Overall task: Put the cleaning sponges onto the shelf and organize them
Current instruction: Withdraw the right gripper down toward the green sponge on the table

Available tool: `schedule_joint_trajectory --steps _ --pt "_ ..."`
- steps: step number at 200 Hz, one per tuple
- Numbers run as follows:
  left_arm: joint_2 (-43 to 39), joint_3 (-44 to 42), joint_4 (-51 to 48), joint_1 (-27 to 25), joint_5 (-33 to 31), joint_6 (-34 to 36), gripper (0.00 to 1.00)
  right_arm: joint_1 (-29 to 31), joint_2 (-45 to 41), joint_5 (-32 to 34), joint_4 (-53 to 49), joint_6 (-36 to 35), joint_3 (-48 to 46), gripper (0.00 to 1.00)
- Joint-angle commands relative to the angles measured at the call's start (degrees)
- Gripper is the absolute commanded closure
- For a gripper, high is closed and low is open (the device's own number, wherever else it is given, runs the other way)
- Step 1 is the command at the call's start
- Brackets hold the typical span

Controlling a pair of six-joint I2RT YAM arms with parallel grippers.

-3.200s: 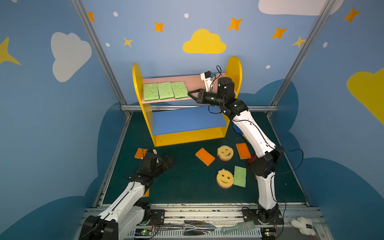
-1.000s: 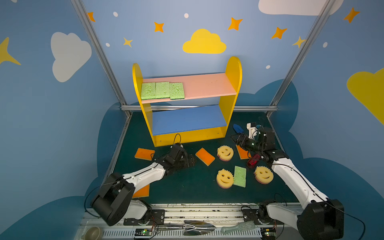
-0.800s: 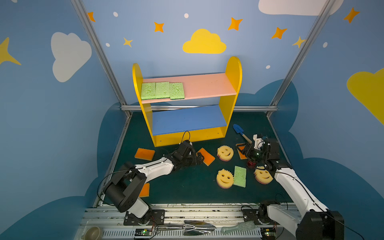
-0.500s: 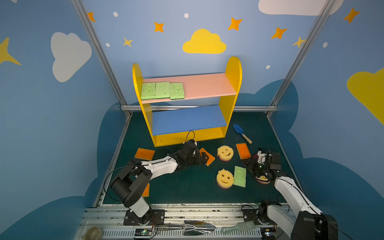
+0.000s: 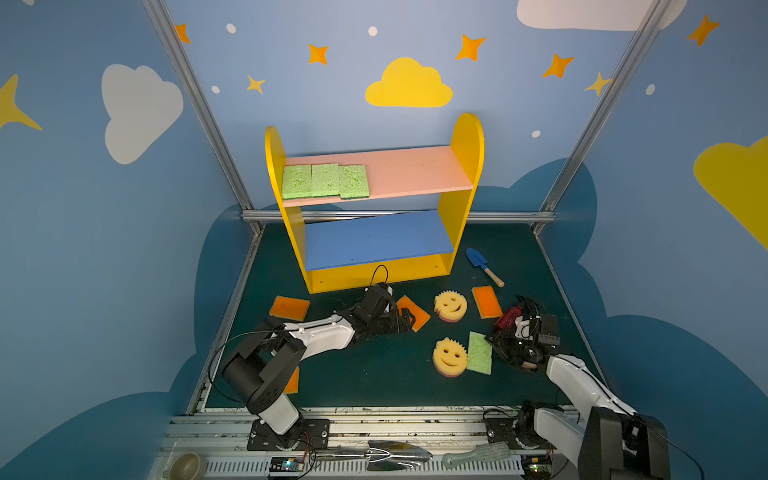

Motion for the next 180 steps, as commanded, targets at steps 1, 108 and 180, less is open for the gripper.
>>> schedule_joint_trajectory --steps 1,108,180 --pt "-0.9 -0.8 2.1 0.5 0.4 0.4 0.01 -0.2 5.4 -3.7 -3.3 -2.4 3.7 0.61" --pt "-4.4 -2.4 1.0 2.8 0.6 0.0 0.01 0.2 11.2 -7.8 -7.5 -5.1 9.0 0.94" --pt "-12.9 -6.6 -1.9 3.6 -0.5 1.2 0.02 3.5 6.2 -10.9 -7.9 -3.3 13.6 0.99"
